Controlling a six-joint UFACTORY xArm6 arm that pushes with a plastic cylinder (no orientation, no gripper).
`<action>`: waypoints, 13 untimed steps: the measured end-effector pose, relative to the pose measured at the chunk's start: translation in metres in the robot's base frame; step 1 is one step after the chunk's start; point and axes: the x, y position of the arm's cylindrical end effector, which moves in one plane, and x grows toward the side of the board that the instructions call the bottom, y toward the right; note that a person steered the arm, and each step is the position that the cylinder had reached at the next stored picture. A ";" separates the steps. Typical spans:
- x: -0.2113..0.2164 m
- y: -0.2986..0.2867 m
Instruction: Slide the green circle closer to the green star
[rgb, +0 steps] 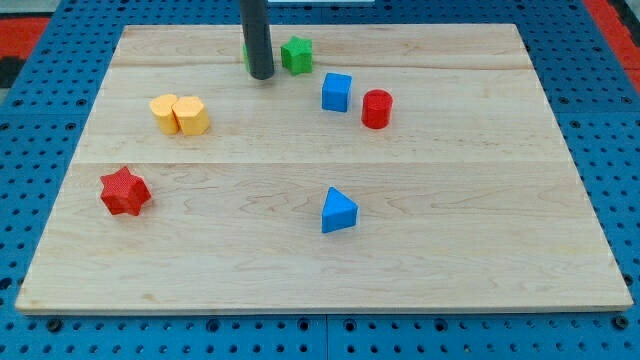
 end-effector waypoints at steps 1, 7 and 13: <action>0.000 -0.001; -0.011 -0.098; -0.062 -0.055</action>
